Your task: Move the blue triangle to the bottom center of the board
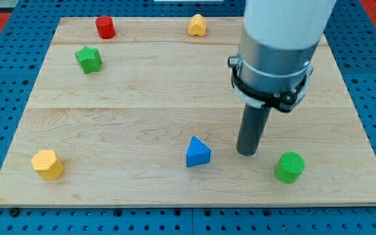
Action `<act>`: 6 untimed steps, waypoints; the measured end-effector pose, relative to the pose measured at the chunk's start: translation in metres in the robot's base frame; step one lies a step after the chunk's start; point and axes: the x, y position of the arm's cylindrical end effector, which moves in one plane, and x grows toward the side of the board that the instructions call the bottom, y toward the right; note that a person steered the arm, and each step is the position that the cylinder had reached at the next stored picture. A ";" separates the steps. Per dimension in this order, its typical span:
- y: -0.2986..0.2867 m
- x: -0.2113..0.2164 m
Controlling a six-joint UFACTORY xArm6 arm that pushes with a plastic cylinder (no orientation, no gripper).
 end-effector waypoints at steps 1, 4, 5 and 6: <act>-0.033 0.000; -0.106 0.014; -0.108 0.024; -0.061 0.005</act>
